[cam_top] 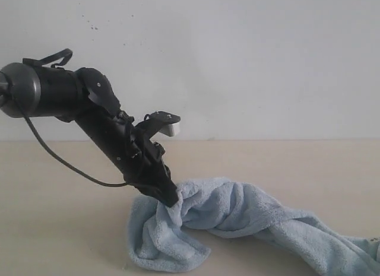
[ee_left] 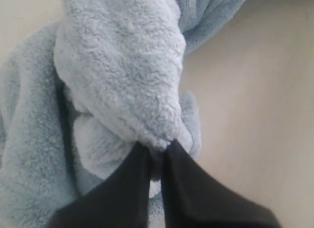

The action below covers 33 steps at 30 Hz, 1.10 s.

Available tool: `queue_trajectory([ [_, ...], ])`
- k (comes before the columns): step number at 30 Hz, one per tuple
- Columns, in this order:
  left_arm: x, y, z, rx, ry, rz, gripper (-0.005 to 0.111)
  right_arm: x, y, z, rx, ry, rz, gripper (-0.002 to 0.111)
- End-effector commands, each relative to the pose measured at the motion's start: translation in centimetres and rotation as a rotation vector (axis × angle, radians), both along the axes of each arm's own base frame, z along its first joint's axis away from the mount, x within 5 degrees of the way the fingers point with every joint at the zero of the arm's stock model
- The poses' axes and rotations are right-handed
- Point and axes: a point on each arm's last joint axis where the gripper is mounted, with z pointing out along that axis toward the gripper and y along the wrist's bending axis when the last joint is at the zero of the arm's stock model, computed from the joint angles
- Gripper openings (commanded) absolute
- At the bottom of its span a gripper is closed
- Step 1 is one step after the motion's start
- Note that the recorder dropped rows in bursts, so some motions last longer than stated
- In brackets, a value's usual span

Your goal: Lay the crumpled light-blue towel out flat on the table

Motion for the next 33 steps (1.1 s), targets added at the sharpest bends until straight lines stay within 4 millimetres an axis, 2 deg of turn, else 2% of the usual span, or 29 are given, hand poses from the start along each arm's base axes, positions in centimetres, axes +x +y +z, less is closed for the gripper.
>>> queue_trajectory([
  [1, -0.6, 0.2, 1.9, -0.018, -0.064, -0.001, 0.004, -0.9, 0.1, 1.0, 0.031, -0.066, 0.003, 0.059],
  [5, -1.2, 0.5, 3.6, -0.035, -0.111, -0.003, 0.004, -1.4, 0.0, 2.1, 0.021, -0.17, 0.009, 0.044],
  [8, -1.8, 0.8, 5.1, -0.051, -0.148, -0.003, 0.004, -0.5, -0.1, 2.2, -0.018, -0.227, 0.023, 0.039],
  [12, -2.7, 1.2, 7.2, -0.07, -0.187, -0.008, 0.004, 2.2, 0.0, 0.5, -0.037, -0.164, 0.036, 0.039],
  [17, -4.7, 2.1, 9.7, -0.097, -0.232, -0.011, 0.004, 7.3, 0.4, -0.6, -0.043, -0.06, 0.042, 0.039],
  [21, -6.7, 3.1, 10.4, -0.099, -0.257, -0.01, 0.004, 11.5, 0.8, -1.1, -0.056, 0.024, 0.072, 0.039],
  [26, -8.9, 4.2, 9.6, -0.075, -0.239, -0.022, 0.004, 15.6, 1.8, -2.1, 0.005, 0.067, 0.131, 0.039],
  [30, -9.6, 4.7, 8.7, -0.064, -0.263, 0.001, 0.004, 17.4, 2.7, -3.6, 0.089, 0.13, 0.165, 0.039],
  [33, -9.8, 4.9, 8.4, -0.059, -0.267, 0.0, 0.004, 17.9, 3.4, -5.2, 0.12, 0.169, 0.193, 0.039],
])
